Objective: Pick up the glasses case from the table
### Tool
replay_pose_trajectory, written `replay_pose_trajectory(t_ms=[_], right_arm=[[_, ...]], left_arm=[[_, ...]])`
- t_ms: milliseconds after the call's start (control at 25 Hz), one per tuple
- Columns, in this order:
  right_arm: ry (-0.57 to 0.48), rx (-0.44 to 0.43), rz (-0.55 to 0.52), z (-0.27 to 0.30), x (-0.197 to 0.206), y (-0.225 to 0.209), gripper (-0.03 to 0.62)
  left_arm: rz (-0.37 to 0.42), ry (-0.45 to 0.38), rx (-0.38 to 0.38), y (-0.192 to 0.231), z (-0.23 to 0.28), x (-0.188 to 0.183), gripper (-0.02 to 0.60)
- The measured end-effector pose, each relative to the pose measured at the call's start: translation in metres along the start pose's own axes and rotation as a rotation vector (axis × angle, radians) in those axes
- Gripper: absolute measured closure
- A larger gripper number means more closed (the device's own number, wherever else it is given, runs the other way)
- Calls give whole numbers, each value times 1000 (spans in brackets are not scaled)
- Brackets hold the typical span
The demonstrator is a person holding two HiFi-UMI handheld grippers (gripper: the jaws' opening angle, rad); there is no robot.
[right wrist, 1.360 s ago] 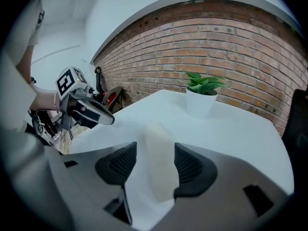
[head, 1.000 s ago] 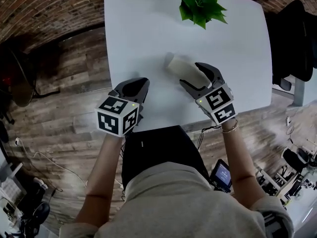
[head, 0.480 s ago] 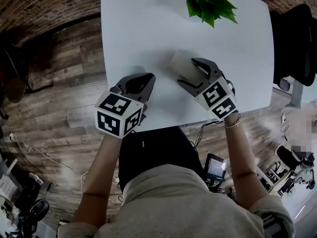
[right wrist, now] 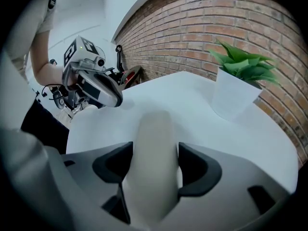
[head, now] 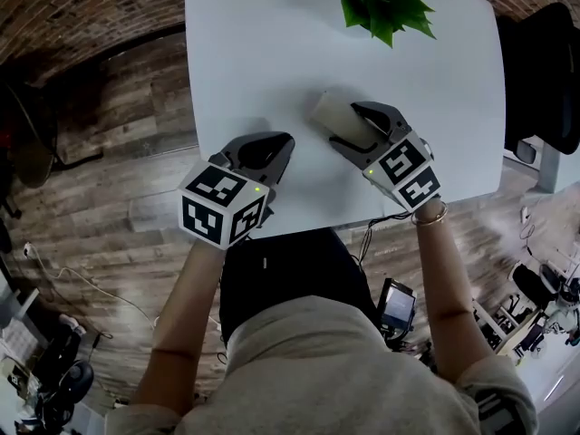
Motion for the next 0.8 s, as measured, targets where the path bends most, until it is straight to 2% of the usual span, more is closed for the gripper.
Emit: replay_pose_trajectory(t_ms=[200,400,800], right_arm=[[-81,44,20,-10,-6,-2,301],[-112,38,20,-18,-8,0,301],[-67,22,50,-5,4,2,292]], left_arm=[[2,16,40,-13,6,-1,568],[14,32,54,-19,10,-3,568],[48,65,45,-23,12,0,568]])
Point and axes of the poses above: the fingertips, and each gripper's own axes: z forward along the fingers, y to its left, x out of its underside, the point moved 2 cm from there along -z, backward along the fingers, and after that the axes turned 6 degrees about y, right-handed, at the moved point
